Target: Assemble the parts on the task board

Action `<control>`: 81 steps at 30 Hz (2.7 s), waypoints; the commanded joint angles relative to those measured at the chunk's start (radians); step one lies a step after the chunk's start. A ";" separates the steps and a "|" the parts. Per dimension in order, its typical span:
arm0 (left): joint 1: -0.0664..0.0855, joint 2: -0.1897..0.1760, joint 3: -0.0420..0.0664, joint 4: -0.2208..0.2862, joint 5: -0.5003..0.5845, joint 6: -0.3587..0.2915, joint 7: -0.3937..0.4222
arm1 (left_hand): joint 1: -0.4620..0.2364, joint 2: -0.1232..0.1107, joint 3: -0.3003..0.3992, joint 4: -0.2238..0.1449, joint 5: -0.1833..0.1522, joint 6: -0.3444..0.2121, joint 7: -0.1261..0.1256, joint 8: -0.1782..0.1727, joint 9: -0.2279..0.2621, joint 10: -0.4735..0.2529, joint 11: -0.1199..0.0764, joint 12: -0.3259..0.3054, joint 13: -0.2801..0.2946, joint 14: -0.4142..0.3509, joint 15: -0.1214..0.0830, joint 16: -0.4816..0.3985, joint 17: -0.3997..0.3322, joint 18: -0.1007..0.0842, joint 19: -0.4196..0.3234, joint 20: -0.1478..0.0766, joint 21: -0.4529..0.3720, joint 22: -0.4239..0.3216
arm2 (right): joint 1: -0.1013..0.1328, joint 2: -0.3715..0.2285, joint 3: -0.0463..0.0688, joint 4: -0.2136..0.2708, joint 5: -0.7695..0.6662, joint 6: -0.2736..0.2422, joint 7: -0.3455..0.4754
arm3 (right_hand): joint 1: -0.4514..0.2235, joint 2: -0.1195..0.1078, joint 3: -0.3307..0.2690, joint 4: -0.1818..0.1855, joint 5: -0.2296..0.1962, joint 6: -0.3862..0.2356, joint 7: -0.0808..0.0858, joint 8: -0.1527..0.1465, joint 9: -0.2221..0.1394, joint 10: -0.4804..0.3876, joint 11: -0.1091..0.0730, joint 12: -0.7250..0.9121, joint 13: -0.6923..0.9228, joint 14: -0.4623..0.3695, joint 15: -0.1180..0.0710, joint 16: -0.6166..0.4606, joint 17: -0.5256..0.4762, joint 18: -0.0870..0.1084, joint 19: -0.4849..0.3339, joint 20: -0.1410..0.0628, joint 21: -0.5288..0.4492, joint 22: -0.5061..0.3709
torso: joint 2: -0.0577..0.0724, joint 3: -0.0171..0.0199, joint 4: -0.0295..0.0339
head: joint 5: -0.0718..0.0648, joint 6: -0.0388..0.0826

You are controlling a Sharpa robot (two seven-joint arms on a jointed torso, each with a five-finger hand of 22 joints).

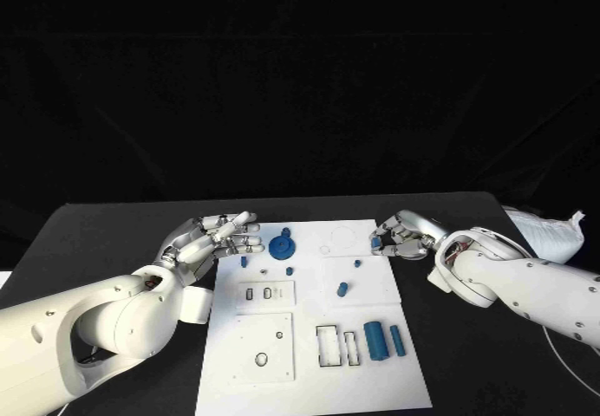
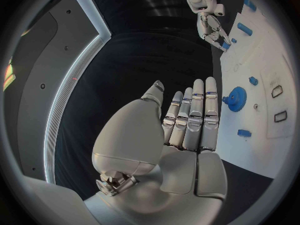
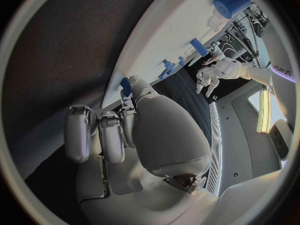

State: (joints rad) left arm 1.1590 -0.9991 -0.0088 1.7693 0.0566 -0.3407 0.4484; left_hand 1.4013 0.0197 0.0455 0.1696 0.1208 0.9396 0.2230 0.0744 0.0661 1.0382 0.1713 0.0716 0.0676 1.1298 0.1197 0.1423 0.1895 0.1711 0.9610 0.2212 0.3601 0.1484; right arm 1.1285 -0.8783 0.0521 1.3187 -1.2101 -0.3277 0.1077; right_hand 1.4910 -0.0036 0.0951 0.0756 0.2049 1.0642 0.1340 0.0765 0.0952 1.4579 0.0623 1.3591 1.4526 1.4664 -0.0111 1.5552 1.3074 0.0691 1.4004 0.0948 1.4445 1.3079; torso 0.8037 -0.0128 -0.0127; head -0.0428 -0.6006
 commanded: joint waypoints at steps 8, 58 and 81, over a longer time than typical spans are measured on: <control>0.000 0.001 0.000 0.001 0.001 0.019 0.006 | 0.009 -0.003 0.001 -0.006 -0.002 0.000 0.006 -0.003 -0.001 -0.005 0.003 -0.006 -0.001 -0.004 0.001 -0.006 0.001 0.011 -0.005 0.004 -0.006 -0.001 | -0.001 0.001 0.001 0.000 -0.013 -0.050 -0.001 | -0.003 0.030 0.043 -0.025 -0.011 0.106 -0.043 0.053 0.029 0.033 -0.050 0.022 -0.006 0.101 -0.036 0.008 0.246 -0.015 0.011 -0.023 0.011 0.026 | 0.000 0.0004 0.0010 | 0.001 0.000; 0.000 0.007 0.000 -0.008 0.001 0.019 0.009 | 0.011 -0.001 0.002 -0.009 -0.003 0.001 0.006 -0.003 -0.001 -0.005 0.003 -0.006 -0.001 -0.003 0.001 -0.008 0.002 0.011 -0.005 0.004 -0.007 -0.001 | -0.026 0.276 -0.038 0.253 -0.299 0.002 -0.361 | -0.062 0.039 0.068 -0.021 -0.023 0.089 -0.047 0.047 0.044 0.034 -0.055 0.012 -0.010 0.099 -0.045 0.005 0.238 -0.016 0.010 -0.037 0.008 0.025 | -0.007 -0.0191 0.0114 | 0.060 -0.039; 0.001 0.005 0.001 0.002 0.001 0.021 0.005 | 0.010 -0.001 0.001 -0.009 -0.003 0.001 0.006 -0.004 -0.001 -0.005 0.003 -0.006 -0.001 -0.003 0.001 -0.009 0.002 0.011 -0.005 0.004 -0.007 -0.002 | -0.037 0.304 -0.043 0.226 -0.304 0.061 -0.381 | -0.076 0.032 0.069 -0.020 -0.012 0.086 -0.045 0.044 0.046 0.032 -0.053 0.009 -0.011 0.098 -0.043 0.003 0.234 -0.015 0.007 -0.036 0.006 0.021 | -0.008 -0.0169 0.0099 | 0.064 -0.055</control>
State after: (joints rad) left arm 1.1589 -0.9952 -0.0087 1.7676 0.0566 -0.3394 0.4475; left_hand 1.4013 0.0196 0.0483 0.1668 0.1208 0.9396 0.2230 0.0744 0.0661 1.0382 0.1713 0.0716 0.0676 1.1298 0.1197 0.1385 0.1910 0.1710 0.9611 0.2213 0.3601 0.1480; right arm 1.0965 -0.5729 0.0129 1.5485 -1.4981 -0.3144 -0.2482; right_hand 1.4141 0.0196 0.1591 0.0581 0.1879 1.1126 0.1165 0.1078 0.0999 1.4565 0.0225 1.3697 1.4285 1.4684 -0.0519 1.5589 1.3077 0.0689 1.4125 0.0609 1.4523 1.3077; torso 0.7960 -0.0299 -0.0022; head 0.0211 -0.6548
